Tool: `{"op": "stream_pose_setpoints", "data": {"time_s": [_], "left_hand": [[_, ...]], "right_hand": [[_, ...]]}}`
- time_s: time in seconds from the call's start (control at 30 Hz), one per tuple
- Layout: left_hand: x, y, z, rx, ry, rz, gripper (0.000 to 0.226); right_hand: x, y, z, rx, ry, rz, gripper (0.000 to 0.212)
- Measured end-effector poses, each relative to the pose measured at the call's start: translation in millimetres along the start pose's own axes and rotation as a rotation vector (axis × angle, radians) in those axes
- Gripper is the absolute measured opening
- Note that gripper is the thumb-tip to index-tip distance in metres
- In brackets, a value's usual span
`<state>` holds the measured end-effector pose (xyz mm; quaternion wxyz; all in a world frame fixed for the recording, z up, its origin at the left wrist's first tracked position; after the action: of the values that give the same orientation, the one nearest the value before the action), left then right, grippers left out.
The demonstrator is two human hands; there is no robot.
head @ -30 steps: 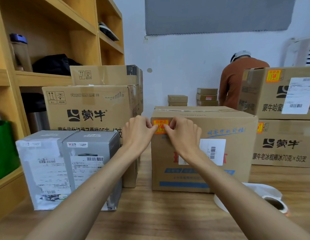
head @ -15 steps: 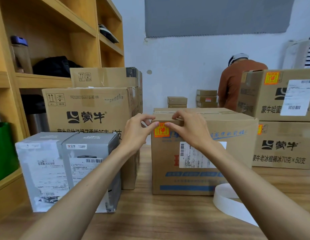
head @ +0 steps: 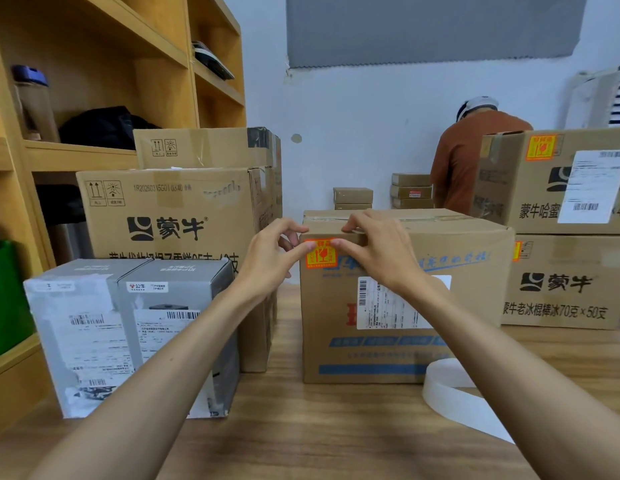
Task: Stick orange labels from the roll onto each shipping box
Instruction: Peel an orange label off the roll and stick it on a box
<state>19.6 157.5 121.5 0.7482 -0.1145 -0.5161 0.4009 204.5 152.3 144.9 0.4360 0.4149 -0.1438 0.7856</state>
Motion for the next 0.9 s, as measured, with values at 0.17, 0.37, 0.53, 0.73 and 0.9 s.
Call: {"op": "stream_pose_setpoints", "data": {"time_s": [0.17,0.37,0.53,0.73,0.9], "left_hand": [[-7,8,-8,0.046,0.071,-0.029,0.043],[-10,11,-17,0.038,0.071,-0.047,0.055],[-12,12,-14,0.035,0.131,-0.076,0.054],[-10,11,-11,0.045,0.139,-0.088,0.039],[-8,7,-10,0.068,0.13,-0.105,0.025]], "right_hand": [[-5,-1,-5,-0.104,0.039,0.066,0.048],[-5,5,-12,-0.232,0.014,0.076,0.054],[-9,4,-11,-0.245,0.039,0.15,0.059],[-6,2,-10,-0.178,0.008,0.125,0.046],[-4,-1,-14,-0.176,-0.037,0.104,0.036]]}}
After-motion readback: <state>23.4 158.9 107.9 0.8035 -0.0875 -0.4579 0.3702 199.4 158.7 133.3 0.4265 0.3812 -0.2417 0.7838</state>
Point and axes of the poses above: each hand's wrist, its own x-axis towards the middle knuckle, its own z-axis out of the back of the hand, y = z × x, the point moved 8 cm from there along x, towards the middle knuckle, and after that the axes turned 4 degrees about y, right-handed, at the moved point
